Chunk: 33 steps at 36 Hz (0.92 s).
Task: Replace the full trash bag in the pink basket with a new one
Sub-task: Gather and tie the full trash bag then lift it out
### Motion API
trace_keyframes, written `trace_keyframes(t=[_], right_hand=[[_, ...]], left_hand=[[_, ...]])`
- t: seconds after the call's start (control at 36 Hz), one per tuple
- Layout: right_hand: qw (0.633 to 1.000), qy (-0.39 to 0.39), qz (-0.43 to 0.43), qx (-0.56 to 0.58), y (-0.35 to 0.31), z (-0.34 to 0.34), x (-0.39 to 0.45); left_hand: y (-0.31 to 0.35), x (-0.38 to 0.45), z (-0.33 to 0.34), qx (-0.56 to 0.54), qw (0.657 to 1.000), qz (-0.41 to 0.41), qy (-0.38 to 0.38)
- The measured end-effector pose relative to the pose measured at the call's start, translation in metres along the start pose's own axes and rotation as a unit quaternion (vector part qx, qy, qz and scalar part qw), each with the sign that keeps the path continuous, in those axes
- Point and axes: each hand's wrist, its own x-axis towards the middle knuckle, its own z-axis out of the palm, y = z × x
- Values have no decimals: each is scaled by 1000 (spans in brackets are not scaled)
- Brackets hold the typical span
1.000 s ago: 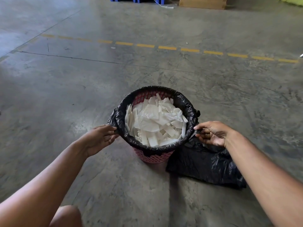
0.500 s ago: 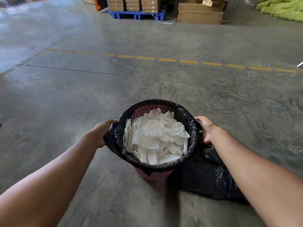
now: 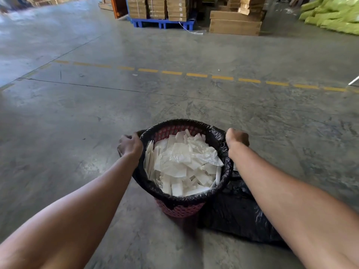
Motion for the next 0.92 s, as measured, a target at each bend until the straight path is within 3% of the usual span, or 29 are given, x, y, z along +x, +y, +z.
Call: trace_keyframes(t=[0.08, 0.19, 0.36, 0.44, 0.56, 0.67, 0.78, 0.92], right_hand=[[996, 28, -81, -17, 2, 3, -16], [992, 25, -123, -5, 6, 1, -16], [973, -39, -168, -154, -4, 5, -11], [961, -95, -197, -170, -13, 8, -7], [953, -188, -228, -65, -13, -3, -4], [948, -254, -188, 28, -8, -28, -1], [937, -276, -213, -11, 2, -52, 15], [922, -284, -221, -144, 24, -80, 22]], left_hand=[[2, -13, 1, 6, 996, 81, 21], [2, -21, 0, 21, 988, 153, -11], [12, -17, -2, 165, 967, 195, -27], [18, -18, -2, 106, 968, 218, -66], [19, -19, -8, -94, 963, 211, -140], [22, -20, -24, -222, 940, 166, -197], [14, -2, -47, -190, 941, 131, -248], [-22, 8, -84, -45, 969, 140, -197]])
